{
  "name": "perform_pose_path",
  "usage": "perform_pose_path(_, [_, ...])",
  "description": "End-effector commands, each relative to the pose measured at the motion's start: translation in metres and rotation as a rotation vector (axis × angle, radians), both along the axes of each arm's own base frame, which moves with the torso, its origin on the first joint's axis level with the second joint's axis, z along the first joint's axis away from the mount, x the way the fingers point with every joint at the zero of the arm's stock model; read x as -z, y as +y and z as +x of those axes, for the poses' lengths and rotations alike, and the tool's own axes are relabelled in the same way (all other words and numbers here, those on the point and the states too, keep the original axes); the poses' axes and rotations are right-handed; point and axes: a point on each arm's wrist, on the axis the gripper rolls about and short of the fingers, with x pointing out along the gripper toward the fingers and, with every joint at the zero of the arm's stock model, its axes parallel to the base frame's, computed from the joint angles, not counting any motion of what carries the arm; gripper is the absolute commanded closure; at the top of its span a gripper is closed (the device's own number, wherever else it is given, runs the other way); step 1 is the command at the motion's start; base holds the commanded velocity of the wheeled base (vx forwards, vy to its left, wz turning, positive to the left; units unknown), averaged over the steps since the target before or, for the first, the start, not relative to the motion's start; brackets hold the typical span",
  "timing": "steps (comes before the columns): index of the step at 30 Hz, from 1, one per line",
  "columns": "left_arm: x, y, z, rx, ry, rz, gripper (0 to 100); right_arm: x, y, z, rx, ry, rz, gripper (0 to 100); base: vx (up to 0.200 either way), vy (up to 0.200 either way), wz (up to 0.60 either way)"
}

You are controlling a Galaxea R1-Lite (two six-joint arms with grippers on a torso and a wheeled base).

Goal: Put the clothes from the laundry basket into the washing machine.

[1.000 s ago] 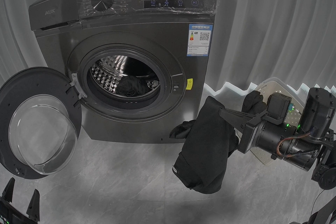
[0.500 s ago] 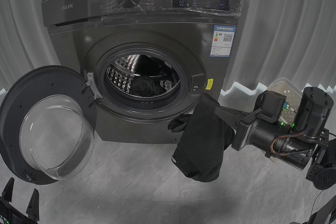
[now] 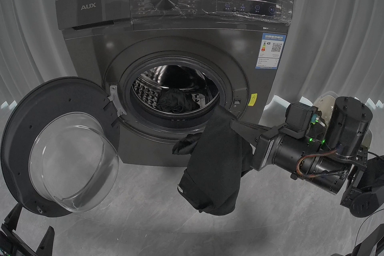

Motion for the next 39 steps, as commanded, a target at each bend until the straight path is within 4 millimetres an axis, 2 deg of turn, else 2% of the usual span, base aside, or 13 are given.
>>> perform_pose_path(1, [-0.053,-0.005,0.009,0.169,0.019,0.015,0,-0.002,0.019,0.009,-0.018,-0.001,0.024,100,0.0,0.0,0.0])
perform_pose_path(2, [-0.053,-0.005,0.009,0.169,0.019,0.015,0,-0.002,0.019,0.009,-0.018,-0.001,0.024,100,0.0,0.0,0.0])
perform_pose_path(5, [-0.067,-0.005,0.047,0.264,0.184,0.054,0,0.002,0.028,0.02,0.006,-0.009,0.036,100,0.0,0.0,0.0])
perform_pose_path(6, [-0.067,-0.006,0.049,0.269,0.189,0.056,0,0.002,0.028,0.021,0.008,-0.01,0.037,100,0.0,0.0,0.0])
perform_pose_path(8, [-0.069,-0.006,0.086,0.315,0.249,0.063,0,0.008,0.037,0.032,0.02,-0.017,0.042,100,0.0,0.0,0.0])
perform_pose_path(10, [-0.068,-0.007,0.095,0.328,0.258,0.063,0,0.008,0.039,0.034,0.023,-0.021,0.046,100,0.0,0.0,0.0])
perform_pose_path(11, [-0.065,-0.014,0.118,0.396,0.279,0.062,0,0.008,0.044,0.039,0.021,-0.024,0.049,100,0.0,0.0,0.0])
perform_pose_path(14, [-0.058,-0.029,0.142,0.464,0.324,0.065,0,0.005,0.051,0.045,0.021,-0.033,0.057,100,0.0,0.0,0.0])
perform_pose_path(18, [-0.049,-0.046,0.163,0.487,0.372,0.083,0,0.006,0.057,0.052,0.021,-0.036,0.06,100,0.0,0.0,0.0])
perform_pose_path(23, [-0.031,-0.079,0.205,0.564,0.452,0.079,0,0.008,0.061,0.057,0.024,-0.042,0.068,100,0.0,0.0,0.0])
perform_pose_path(25, [-0.027,-0.082,0.21,0.567,0.458,0.081,0,0.008,0.061,0.058,0.026,-0.043,0.069,100,0.0,0.0,0.0])
perform_pose_path(29, [-0.006,-0.098,0.24,0.577,0.478,0.08,0,0.006,0.06,0.07,0.049,-0.05,0.077,100,0.0,0.0,0.0])
perform_pose_path(39, [0.025,-0.118,0.278,0.573,0.578,0.045,0,0.009,0.066,0.078,0.055,-0.054,0.081,100,0.0,0.0,0.0])
